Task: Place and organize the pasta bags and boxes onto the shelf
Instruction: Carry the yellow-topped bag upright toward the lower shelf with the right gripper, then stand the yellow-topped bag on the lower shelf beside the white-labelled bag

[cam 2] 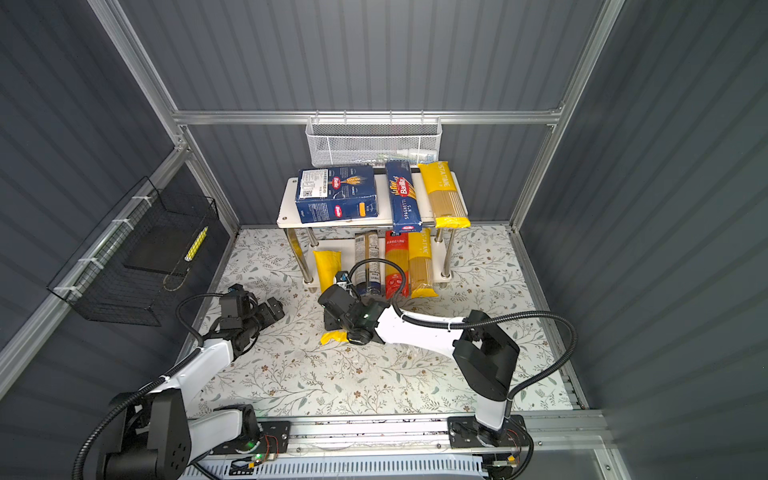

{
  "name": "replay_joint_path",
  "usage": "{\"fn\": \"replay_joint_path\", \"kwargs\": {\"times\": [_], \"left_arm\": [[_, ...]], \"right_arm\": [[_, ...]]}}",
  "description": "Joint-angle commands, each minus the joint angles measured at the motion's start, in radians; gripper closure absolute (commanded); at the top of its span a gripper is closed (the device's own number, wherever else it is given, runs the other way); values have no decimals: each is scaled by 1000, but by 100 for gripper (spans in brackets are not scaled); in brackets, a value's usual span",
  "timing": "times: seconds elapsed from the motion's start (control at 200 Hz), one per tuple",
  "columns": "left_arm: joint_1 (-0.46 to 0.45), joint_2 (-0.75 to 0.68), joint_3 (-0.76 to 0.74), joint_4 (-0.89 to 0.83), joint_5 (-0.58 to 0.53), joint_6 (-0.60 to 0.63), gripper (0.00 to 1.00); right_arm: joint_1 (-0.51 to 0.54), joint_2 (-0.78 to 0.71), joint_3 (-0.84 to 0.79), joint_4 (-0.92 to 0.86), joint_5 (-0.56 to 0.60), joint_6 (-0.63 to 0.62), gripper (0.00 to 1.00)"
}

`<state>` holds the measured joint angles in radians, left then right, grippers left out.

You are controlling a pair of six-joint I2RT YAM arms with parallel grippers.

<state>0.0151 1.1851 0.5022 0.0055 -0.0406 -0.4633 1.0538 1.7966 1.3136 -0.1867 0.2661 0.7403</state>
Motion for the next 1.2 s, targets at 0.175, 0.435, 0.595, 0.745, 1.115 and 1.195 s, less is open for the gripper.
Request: {"fn": "replay_joint_path", "kwargs": {"times": [0.175, 0.435, 0.595, 0.745, 1.115, 1.195], "left_arm": [[8, -15, -18, 16, 1, 11, 0], [7, 0, -15, 18, 11, 11, 0], [8, -10, -18, 22, 16, 10, 0], [8, -18, -25, 25, 22, 8, 0], [8, -24, -33, 42, 45, 3, 0], [8, -16, -30, 41, 43, 3, 0]], "right_arm": [[-53, 40, 130, 178, 52, -25, 84], [-77, 162, 280, 194, 21, -17, 84], [-99, 221, 326, 226, 25, -2, 82], [-125, 275, 380, 220, 23, -6, 82], [-165, 399, 544, 178, 20, -34, 80], [-170, 426, 579, 164, 20, -39, 80]]}}
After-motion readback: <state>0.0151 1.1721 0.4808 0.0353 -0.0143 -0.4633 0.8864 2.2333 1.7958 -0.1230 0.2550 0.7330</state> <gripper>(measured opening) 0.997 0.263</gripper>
